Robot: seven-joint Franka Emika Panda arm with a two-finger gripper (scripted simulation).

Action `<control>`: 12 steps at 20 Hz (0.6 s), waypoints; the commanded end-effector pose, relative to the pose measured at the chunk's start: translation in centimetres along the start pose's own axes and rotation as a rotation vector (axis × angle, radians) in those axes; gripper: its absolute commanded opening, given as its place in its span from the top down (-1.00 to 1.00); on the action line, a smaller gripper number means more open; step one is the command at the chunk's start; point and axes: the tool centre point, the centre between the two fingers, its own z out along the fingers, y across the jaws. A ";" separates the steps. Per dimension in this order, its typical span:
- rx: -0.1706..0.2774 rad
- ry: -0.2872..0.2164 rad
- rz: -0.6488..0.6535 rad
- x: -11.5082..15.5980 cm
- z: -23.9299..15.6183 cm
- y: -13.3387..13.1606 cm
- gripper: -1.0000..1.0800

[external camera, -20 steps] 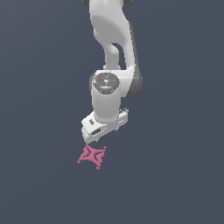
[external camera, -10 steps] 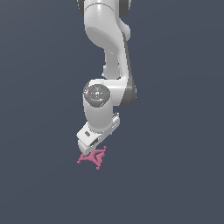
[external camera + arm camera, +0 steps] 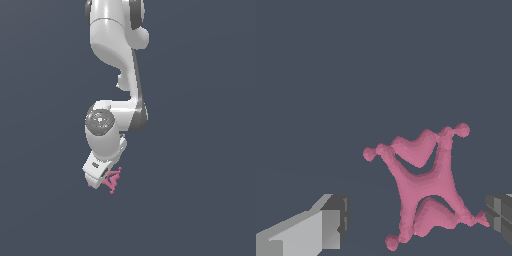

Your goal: Pick up the object and move it to a goal position.

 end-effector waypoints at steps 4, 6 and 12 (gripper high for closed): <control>0.003 0.006 -0.114 -0.8 1.3 1.3 -0.92; 0.004 0.008 -0.145 -1.0 1.6 1.7 -0.92; 0.006 0.012 -0.213 -1.5 2.4 2.4 -0.92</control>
